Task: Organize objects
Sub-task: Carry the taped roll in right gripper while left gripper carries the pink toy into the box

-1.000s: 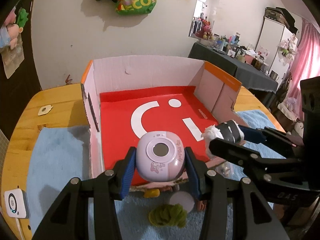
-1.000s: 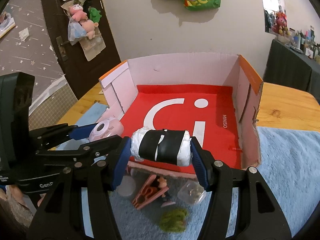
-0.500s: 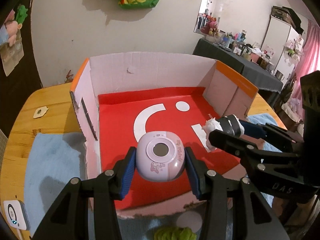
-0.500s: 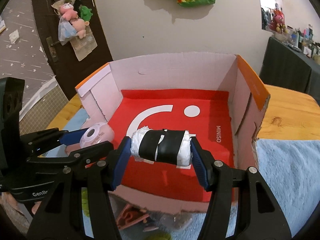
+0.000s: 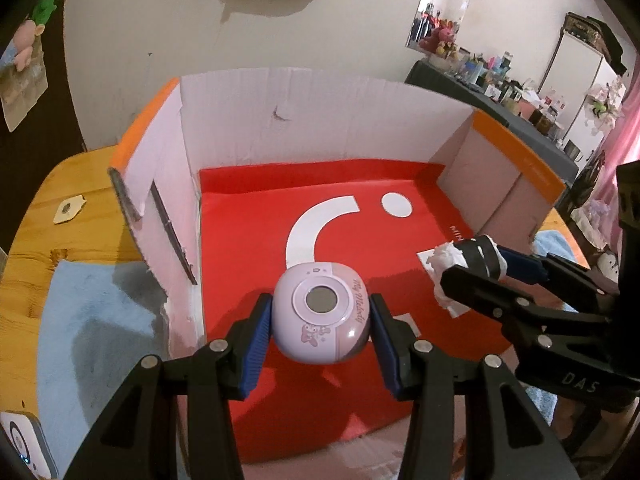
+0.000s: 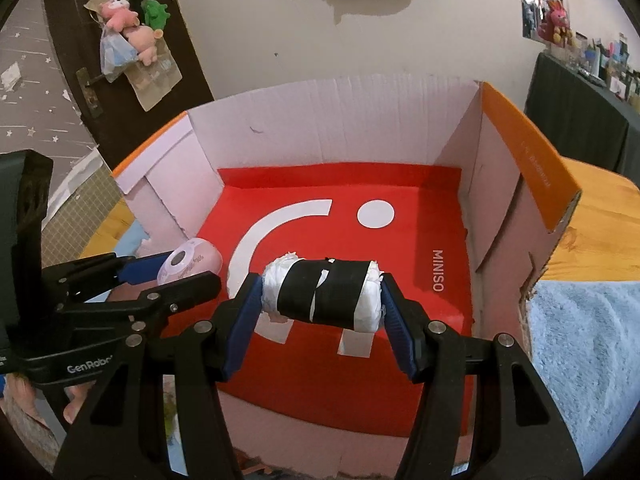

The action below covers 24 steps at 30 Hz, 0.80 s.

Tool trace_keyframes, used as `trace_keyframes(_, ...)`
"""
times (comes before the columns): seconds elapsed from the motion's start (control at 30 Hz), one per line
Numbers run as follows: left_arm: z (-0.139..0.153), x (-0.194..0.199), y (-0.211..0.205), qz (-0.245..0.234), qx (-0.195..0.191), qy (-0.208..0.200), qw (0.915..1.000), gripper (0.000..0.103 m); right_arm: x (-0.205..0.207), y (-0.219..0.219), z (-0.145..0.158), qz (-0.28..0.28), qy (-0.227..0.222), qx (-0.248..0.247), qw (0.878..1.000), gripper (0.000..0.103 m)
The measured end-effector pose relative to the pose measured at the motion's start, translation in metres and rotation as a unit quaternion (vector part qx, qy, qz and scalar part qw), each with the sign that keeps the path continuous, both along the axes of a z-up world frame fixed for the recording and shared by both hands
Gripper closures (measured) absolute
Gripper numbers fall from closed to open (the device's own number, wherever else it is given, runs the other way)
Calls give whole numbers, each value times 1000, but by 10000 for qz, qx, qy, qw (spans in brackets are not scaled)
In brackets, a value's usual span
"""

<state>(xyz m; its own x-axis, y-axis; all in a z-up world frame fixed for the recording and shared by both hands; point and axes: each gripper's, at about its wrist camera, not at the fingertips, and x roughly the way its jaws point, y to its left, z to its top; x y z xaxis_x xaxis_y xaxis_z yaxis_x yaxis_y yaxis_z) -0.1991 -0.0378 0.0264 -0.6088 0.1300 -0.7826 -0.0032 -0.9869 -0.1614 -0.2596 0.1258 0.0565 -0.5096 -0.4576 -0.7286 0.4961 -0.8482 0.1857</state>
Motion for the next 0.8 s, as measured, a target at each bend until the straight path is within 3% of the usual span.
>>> trace_keyframes(0.53,-7,-18,1,-69,42,-98,9999,54,-26,-1,-17,-96,-244,232,9994,46)
trace_keyframes(0.8,-15,-21,1,-72,-21,-153,9999,54,-25,6,-22,-48,-487,103,9988,46)
